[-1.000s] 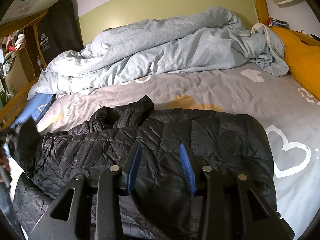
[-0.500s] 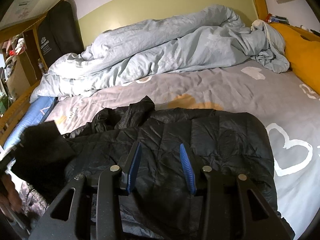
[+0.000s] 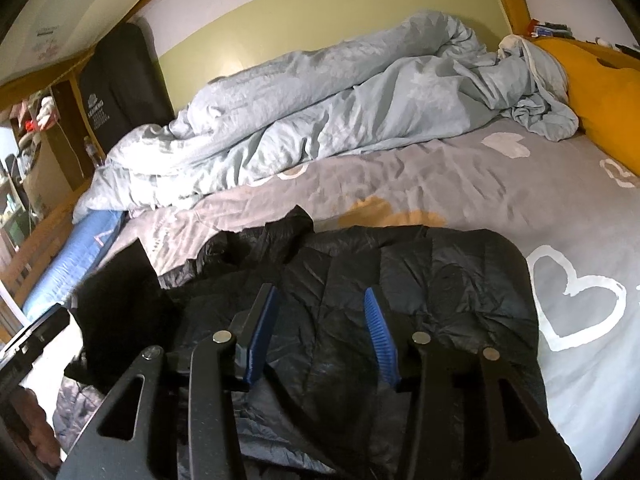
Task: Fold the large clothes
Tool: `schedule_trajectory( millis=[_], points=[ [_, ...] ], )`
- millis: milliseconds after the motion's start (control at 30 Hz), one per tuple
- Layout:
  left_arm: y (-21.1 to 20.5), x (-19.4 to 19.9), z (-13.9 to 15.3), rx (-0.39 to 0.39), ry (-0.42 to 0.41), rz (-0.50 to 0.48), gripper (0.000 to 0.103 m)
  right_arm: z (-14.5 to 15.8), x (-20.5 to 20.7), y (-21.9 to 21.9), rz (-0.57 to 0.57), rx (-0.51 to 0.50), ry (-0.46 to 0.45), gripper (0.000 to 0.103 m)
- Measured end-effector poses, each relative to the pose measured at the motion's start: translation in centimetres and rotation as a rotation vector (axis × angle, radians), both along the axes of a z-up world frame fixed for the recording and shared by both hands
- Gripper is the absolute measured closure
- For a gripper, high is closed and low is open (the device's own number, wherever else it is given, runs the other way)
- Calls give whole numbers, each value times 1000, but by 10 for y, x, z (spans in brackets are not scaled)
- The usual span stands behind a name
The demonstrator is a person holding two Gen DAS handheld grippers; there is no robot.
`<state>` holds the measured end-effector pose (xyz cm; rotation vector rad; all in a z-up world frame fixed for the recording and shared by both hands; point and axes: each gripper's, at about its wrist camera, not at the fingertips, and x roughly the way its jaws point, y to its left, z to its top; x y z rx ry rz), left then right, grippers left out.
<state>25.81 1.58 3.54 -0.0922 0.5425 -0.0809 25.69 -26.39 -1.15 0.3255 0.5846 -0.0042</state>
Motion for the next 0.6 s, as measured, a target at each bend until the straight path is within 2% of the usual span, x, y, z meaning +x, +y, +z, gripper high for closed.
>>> schedule_trajectory(
  millis=[67,167,267,300,400,500,533,600],
  points=[
    [26,-2,5,15,-12,95,26,6,-5,0,4,7,-20,58],
    [61,-1,6,-25,19,122,26,16,-13,5,20,2,-53,53],
    [83,0,1,21,33,216,23,24,-19,10,33,-9,-79,50],
    [86,2,-3,25,49,225,20,26,-21,11,36,-10,-85,50],
    [103,24,-29,-50,183,220,19,28,-23,12,42,-9,-97,49],
    [116,41,-64,-112,309,261,21,27,-22,12,41,-12,-92,48],
    [115,45,-72,-129,323,246,21,26,-22,13,40,-13,-88,48],
    [114,51,-86,-154,352,206,33,24,-20,13,37,-18,-80,48]
  ],
)
